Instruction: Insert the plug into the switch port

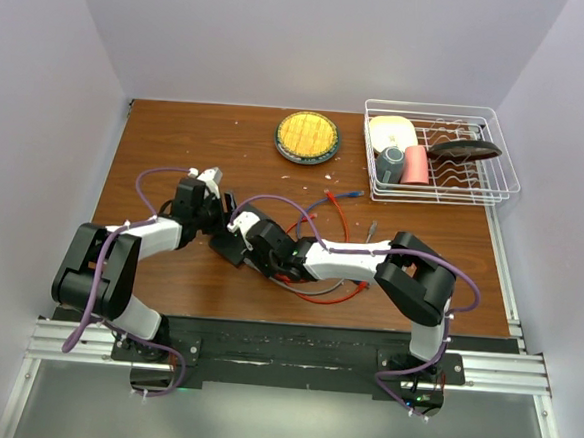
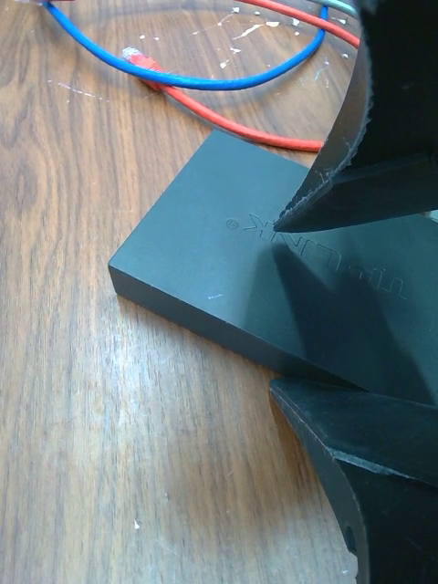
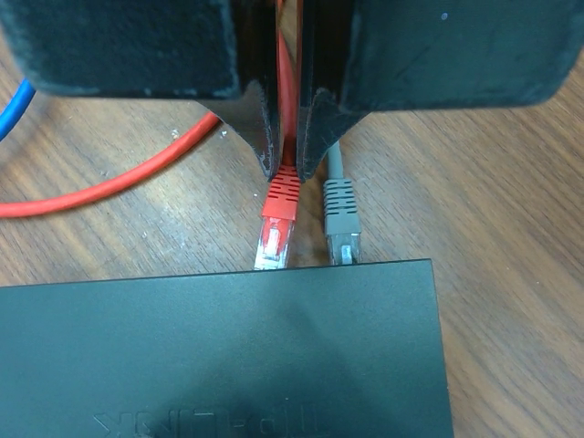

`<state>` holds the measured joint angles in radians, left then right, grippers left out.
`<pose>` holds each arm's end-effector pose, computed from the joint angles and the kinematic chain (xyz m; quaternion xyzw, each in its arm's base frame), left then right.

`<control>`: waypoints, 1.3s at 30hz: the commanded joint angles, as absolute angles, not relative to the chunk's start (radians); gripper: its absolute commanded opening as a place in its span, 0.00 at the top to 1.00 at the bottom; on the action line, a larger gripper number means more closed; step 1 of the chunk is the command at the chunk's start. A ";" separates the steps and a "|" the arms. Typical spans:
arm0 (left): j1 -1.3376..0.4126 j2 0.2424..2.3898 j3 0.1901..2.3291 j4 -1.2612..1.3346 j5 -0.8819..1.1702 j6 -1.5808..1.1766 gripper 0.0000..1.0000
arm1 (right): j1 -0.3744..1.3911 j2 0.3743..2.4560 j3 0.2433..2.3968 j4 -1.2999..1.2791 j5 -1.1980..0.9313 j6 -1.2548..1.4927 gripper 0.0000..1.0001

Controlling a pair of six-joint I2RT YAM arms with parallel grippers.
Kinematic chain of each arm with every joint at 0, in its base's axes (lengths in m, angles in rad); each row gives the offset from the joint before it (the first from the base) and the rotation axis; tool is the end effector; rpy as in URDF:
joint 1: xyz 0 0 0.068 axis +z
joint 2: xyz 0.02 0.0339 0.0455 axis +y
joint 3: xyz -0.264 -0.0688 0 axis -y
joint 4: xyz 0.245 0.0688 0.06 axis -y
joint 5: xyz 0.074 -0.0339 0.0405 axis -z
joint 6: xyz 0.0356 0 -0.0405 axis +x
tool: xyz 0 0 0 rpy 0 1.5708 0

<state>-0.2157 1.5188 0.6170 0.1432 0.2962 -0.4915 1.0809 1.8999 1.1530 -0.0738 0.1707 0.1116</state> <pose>0.2749 -0.0709 0.1478 -0.0672 0.9080 -0.2625 0.3196 0.1937 0.3503 0.1611 -0.4043 0.8349 0.1393 0.3465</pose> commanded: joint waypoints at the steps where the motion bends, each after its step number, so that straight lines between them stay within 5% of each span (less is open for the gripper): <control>1: -0.245 1.525 0.575 0.112 0.544 -0.520 0.33 | 1.080 1.894 1.195 0.212 0.167 0.097 1.00; 25: -0.245 1.525 0.584 0.114 0.600 -0.486 0.41 | 1.078 1.852 1.144 0.239 0.109 -0.090 1.00; 39: -0.255 1.528 0.561 0.124 0.623 -0.505 0.47 | 1.074 1.902 1.232 0.196 0.195 0.028 1.00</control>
